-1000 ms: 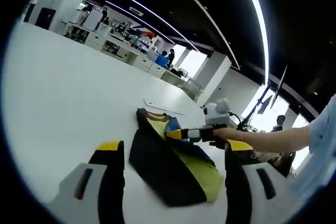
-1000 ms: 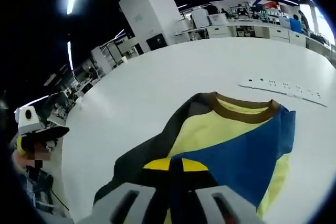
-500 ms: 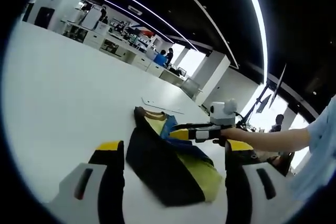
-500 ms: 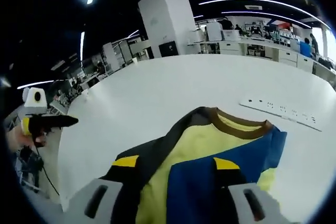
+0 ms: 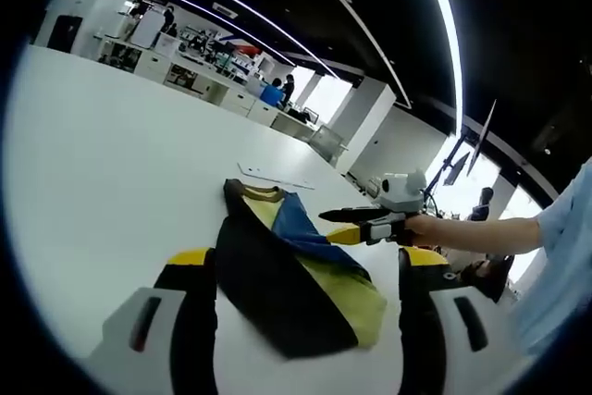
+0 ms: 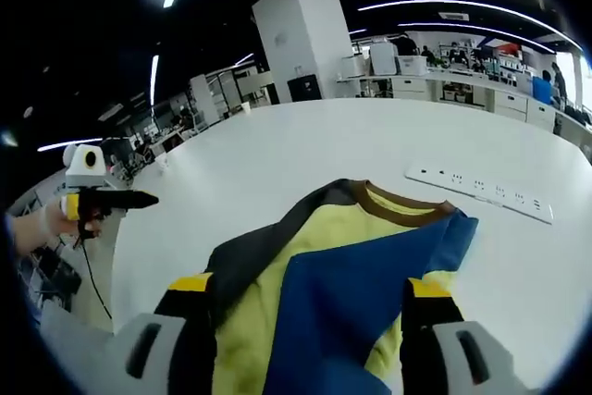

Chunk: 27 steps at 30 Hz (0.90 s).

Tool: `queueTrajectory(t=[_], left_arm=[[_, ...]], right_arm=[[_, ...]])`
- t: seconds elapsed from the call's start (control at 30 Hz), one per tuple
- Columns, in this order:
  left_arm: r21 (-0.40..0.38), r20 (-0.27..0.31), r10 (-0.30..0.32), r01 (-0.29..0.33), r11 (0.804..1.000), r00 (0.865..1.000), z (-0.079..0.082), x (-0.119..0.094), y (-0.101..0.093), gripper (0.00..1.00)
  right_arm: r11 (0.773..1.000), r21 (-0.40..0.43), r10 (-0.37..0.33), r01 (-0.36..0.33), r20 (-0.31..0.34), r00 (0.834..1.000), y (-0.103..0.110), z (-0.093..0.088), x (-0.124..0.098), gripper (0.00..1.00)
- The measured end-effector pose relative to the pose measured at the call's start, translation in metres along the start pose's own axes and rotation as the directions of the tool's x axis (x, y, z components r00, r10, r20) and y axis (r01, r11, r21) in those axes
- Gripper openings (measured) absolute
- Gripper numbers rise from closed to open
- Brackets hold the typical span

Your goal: Fold the garment on the visible template until the final outline fits inside the template.

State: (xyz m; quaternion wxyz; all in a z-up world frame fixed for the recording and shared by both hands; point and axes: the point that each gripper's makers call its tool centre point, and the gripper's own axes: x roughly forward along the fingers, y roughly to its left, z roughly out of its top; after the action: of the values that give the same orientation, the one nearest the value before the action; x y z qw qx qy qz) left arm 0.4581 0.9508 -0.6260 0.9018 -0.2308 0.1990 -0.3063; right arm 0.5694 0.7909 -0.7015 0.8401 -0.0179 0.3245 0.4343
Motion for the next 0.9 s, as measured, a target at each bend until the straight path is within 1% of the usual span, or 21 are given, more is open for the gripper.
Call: queueTrajectory(t=[0.13,0.3,0.33,0.43,0.5,0.53,0.77,0.9], left_arm=[[-0.003,0.001,-0.010,0.010,1.000,1.000,-0.001,0.001,-0.003,0.77],[-0.005,0.005,-0.020,0.020,1.000,1.000,-0.001,0.002,-0.007,0.77],[-0.007,0.005,-0.021,0.021,1.000,1.000,-0.002,0.002,-0.007,0.77],[-0.009,0.005,-0.023,0.023,1.000,1.000,-0.003,0.003,-0.008,0.77],[-0.009,0.006,-0.027,0.027,1.000,1.000,-0.004,0.003,-0.009,0.77],[-0.009,0.005,-0.028,0.028,1.000,1.000,-0.004,0.004,-0.010,0.77],[-0.013,0.004,-0.032,0.032,0.999,0.999,-0.007,0.005,-0.013,0.76],[-0.017,0.008,-0.036,0.036,0.999,0.999,-0.008,0.006,-0.015,0.76]], right_arm=[[1.000,0.001,-0.004,0.004,-0.002,1.000,-0.004,-0.005,-0.013,0.82],[0.999,0.050,0.004,-0.005,0.018,1.000,-0.006,-0.015,-0.034,0.81],[0.997,0.079,0.010,-0.012,0.024,1.000,-0.007,-0.018,-0.038,0.80],[0.995,0.102,0.006,-0.008,0.021,1.000,-0.011,-0.031,-0.050,0.77],[0.995,0.094,-0.020,0.018,0.012,1.000,-0.018,-0.040,-0.058,0.77],[0.994,0.110,-0.027,0.026,0.012,1.000,-0.020,-0.045,-0.062,0.77],[0.983,0.182,-0.042,0.035,0.036,0.998,-0.025,-0.060,-0.079,0.73],[0.980,0.195,-0.044,0.036,0.035,0.998,-0.023,-0.068,-0.085,0.67]])
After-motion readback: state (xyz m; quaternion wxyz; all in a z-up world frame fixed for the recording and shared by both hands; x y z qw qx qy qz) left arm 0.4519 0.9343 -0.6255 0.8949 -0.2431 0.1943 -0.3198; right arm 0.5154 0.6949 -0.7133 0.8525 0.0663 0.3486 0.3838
